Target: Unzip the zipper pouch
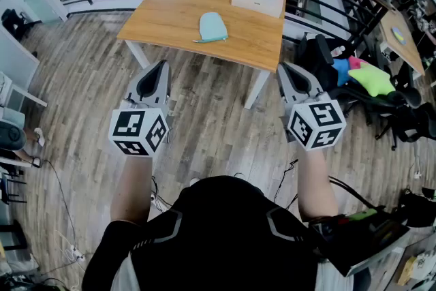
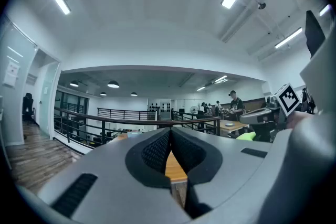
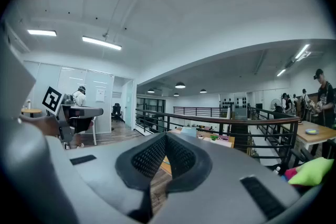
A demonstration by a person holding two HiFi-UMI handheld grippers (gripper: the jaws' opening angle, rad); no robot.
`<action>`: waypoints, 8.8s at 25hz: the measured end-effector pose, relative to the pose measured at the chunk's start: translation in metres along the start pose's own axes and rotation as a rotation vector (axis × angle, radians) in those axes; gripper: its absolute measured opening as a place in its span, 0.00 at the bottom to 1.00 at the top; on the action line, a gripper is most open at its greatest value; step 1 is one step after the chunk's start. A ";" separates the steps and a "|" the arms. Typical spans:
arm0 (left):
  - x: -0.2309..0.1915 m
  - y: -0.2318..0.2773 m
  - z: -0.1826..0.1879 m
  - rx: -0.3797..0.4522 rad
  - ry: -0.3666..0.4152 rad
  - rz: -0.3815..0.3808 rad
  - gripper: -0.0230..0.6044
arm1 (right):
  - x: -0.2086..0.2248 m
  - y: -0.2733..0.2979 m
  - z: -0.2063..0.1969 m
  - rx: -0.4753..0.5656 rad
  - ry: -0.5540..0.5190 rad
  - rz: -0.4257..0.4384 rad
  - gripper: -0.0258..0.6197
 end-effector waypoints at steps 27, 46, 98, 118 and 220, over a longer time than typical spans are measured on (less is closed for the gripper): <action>0.008 0.000 -0.007 0.009 0.030 0.043 0.09 | 0.000 -0.001 -0.001 0.025 0.013 0.069 0.14; 0.043 0.020 -0.009 -0.007 0.056 0.023 0.42 | 0.043 -0.011 -0.010 0.028 0.026 0.090 0.46; -0.243 0.234 -0.055 -0.040 -0.010 -0.135 0.42 | 0.026 0.315 -0.002 -0.104 -0.043 0.084 0.42; -0.208 0.321 -0.114 -0.201 -0.059 -0.026 0.42 | 0.126 0.439 -0.072 -0.219 -0.073 0.377 0.39; -0.137 0.444 -0.132 -0.225 0.484 -0.571 0.38 | 0.080 0.502 -0.080 -0.496 0.265 0.580 0.12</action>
Point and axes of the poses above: the fingertips, and each gripper's own axes: y forward along the fingers, x to its right, z out of its top, the point moved 6 cm from there along -y, backward along the fingers, and after that the axes turned 3 degrees about -z, right-handed, at the moved point
